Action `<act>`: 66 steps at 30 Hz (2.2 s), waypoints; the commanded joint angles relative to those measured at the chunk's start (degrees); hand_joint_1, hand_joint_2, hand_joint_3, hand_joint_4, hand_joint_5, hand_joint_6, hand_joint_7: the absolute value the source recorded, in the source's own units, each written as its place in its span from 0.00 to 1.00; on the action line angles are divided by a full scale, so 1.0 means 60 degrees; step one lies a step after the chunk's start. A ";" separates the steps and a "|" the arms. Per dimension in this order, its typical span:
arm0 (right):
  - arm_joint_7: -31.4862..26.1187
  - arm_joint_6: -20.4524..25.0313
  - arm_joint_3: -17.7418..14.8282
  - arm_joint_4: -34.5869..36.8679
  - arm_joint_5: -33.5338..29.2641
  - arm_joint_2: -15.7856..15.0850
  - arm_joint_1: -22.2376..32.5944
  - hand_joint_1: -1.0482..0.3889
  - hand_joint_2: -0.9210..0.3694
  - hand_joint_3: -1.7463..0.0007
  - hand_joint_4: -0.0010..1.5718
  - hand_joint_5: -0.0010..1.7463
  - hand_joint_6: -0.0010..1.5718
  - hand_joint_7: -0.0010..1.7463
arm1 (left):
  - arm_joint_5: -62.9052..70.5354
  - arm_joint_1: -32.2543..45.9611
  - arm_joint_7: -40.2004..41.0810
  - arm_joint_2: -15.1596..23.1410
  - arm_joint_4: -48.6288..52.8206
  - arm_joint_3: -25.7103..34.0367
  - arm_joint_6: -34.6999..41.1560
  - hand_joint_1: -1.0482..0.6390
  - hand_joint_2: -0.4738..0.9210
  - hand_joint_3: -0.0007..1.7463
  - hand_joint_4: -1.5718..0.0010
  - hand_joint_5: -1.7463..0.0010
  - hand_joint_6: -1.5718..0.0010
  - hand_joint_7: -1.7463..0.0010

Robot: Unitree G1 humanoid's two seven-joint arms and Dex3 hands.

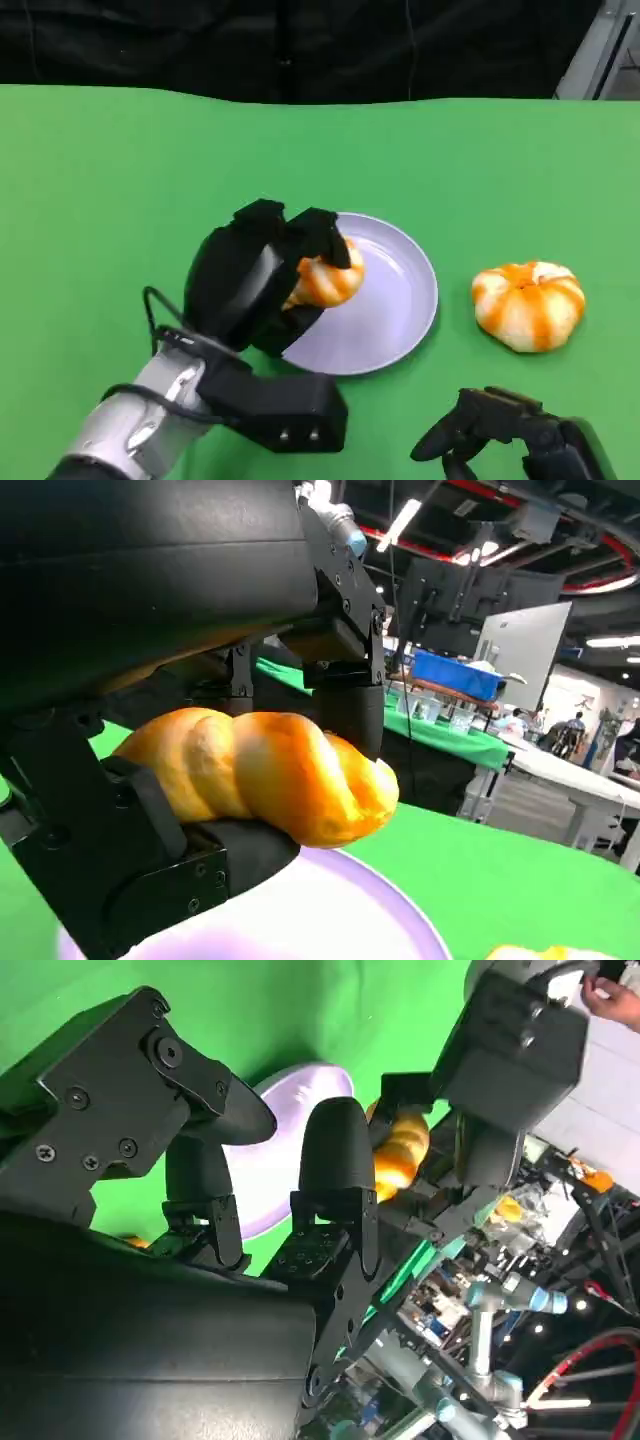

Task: Grasp the bread from the table and place it into the plate.

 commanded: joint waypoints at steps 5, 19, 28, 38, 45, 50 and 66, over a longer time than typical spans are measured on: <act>-0.0098 0.0077 0.0047 -0.0234 0.0011 -0.0006 0.0161 0.66 0.45 0.30 0.53 0.77 0.55 0.59 | -0.0194 -0.0334 -0.0806 -0.0294 0.0480 -0.0259 0.1011 0.50 0.75 0.42 0.54 0.35 0.45 0.66; -0.0087 0.0158 0.0049 -0.0222 -0.0021 0.0004 0.0143 0.66 0.45 0.30 0.53 0.77 0.55 0.59 | -0.0524 0.0416 -0.4569 0.0327 -0.1509 -0.0556 0.2625 0.14 1.00 0.22 1.00 1.00 1.00 1.00; -0.0157 0.0170 0.0099 -0.0200 -0.0127 0.0024 0.0093 0.65 0.46 0.30 0.53 0.77 0.56 0.58 | -0.0942 0.1410 -0.5201 0.1295 -0.3255 -0.0075 0.2376 0.13 1.00 0.24 1.00 1.00 1.00 1.00; -0.0266 0.0189 0.0116 -0.0160 -0.0164 -0.0025 0.0039 0.65 0.47 0.29 0.53 0.76 0.56 0.58 | -0.2668 0.3401 -0.4841 0.2287 -0.4972 0.1444 0.0568 0.22 1.00 0.23 0.93 0.96 0.90 0.96; -0.0266 0.0162 0.0070 -0.0044 -0.0108 -0.0104 -0.0062 0.66 0.46 0.30 0.53 0.76 0.56 0.58 | -0.4114 0.4539 -0.3708 0.1826 -0.4139 0.2462 -0.2159 0.37 1.00 0.15 0.76 0.56 0.63 0.88; -0.0217 0.0208 0.0079 -0.0048 -0.0104 -0.0125 -0.0074 0.66 0.44 0.31 0.53 0.76 0.56 0.58 | -0.5242 0.4882 -0.3924 0.1541 -0.3662 0.2848 -0.3428 0.49 1.00 0.16 0.63 0.45 0.51 0.83; -0.0088 -0.0416 -0.0157 -0.0029 0.0637 -0.0536 0.0161 0.69 0.44 0.30 0.51 0.77 0.55 0.58 | -0.8010 0.7306 -0.5563 0.1027 -0.4854 0.3367 -0.3345 0.72 0.57 0.86 0.42 0.05 0.42 0.19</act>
